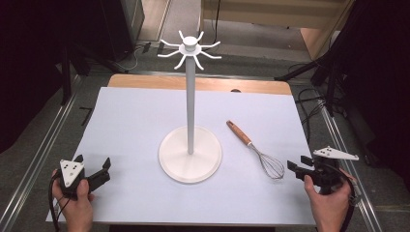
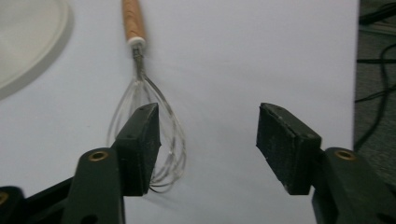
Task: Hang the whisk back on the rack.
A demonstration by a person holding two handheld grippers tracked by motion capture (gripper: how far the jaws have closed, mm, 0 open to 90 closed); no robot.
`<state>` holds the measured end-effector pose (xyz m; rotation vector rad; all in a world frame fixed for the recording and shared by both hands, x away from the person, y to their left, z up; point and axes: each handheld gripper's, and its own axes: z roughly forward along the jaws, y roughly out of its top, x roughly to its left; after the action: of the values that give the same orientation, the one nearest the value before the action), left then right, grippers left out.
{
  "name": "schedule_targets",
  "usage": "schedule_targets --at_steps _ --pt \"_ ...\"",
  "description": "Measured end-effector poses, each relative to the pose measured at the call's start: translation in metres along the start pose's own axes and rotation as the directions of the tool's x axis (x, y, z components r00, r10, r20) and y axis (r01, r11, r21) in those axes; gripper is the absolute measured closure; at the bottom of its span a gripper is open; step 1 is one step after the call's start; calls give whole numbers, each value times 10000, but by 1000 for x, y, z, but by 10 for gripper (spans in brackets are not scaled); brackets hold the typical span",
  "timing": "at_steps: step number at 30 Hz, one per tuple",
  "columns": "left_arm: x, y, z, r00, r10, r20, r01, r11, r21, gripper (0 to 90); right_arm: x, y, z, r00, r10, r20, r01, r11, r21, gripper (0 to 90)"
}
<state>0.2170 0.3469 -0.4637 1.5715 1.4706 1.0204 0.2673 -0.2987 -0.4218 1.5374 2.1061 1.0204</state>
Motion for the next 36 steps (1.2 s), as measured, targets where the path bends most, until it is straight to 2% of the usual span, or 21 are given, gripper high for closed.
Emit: schedule_targets --at_steps 1,3,5,6,9,14,16,23,28,31,36 --pt "0 0 0 10000 6 0 -6 10000 -4 138 2 4 1 9998 -36 -194 37 10000 87 377" --pt "0 0 0 10000 34 -19 -34 10000 -30 138 8 14 6 9997 -199 -120 204 9989 414 335" --pt "-1 0 0 10000 47 -8 -47 10000 -50 138 9 16 8 9995 -275 -158 283 9983 509 333" --pt "-1 0 -1 10000 88 -23 -88 9999 -67 138 14 23 15 9992 -392 33 387 9946 965 359" --pt "-1 0 -1 10000 88 -29 -88 9999 -76 138 19 30 22 9979 -644 72 628 9886 1367 369" --pt "-1 0 -1 10000 69 -19 -70 9999 -78 138 23 41 30 9974 -703 -183 723 9843 1611 375" --pt "-1 0 -1 10000 77 -17 -78 10000 -62 138 29 50 37 9946 -1021 -170 1034 9781 1807 389" --pt "-1 0 0 9999 97 -48 -98 9999 -73 138 37 65 50 9905 -1356 -249 1378 9661 2183 388" --pt "-2 0 0 9998 164 -71 -164 9998 -83 138 44 75 62 9884 -1474 -364 1517 9531 2619 396" --pt "-2 0 0 9997 229 -106 -230 9997 -40 138 48 80 69 9872 -1537 -426 1595 9482 2746 399" --pt "-3 0 0 9997 228 -106 -228 9997 -23 138 55 88 79 9872 -1503 -527 1592 9412 2981 454"
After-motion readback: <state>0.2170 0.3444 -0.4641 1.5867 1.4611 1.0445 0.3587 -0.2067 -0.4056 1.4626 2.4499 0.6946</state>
